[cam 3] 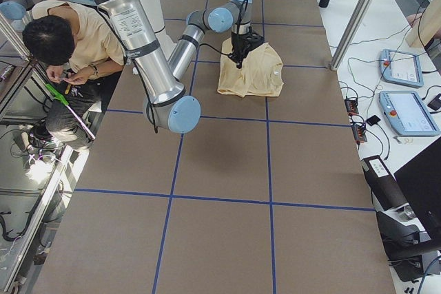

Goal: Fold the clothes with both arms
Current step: 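Lift the hem with both grippers and fold it toward the collar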

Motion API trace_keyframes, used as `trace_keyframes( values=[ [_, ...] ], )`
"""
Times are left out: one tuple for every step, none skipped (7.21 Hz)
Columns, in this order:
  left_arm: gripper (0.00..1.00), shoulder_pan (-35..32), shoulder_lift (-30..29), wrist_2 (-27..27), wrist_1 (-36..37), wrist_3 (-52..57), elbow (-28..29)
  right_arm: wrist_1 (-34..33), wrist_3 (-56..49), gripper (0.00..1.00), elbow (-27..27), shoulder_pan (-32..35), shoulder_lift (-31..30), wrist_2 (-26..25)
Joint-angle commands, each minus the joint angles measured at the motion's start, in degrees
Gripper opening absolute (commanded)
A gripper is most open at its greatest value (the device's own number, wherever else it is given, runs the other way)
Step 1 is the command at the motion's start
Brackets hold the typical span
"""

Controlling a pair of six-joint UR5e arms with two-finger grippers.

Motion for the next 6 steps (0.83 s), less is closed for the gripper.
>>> trace_keyframes(
  values=[
    [0.00,-4.1,-2.0,0.0,-3.4,3.0,5.6,6.0,-2.8,0.00,-10.8,3.4,4.2,0.0],
    [0.00,-5.2,-4.9,0.1,-3.5,3.2,9.6,6.1,-5.1,0.00,-15.0,4.7,7.0,0.0],
    [0.00,-5.5,-6.2,0.2,-4.4,3.2,12.1,7.0,-5.6,0.00,-18.2,4.8,8.5,-0.1],
    [0.00,-5.5,-6.3,1.3,-6.7,3.1,14.3,10.2,-6.2,0.00,-21.6,4.8,8.8,-0.3],
    [0.00,-5.5,-7.1,2.5,-9.5,3.2,17.5,14.3,-6.3,0.00,-25.4,4.8,9.1,-0.4],
    [0.00,-5.5,-8.6,3.6,-11.3,3.1,21.0,17.1,-6.3,0.00,-29.4,4.8,10.2,-0.5]
  ],
)
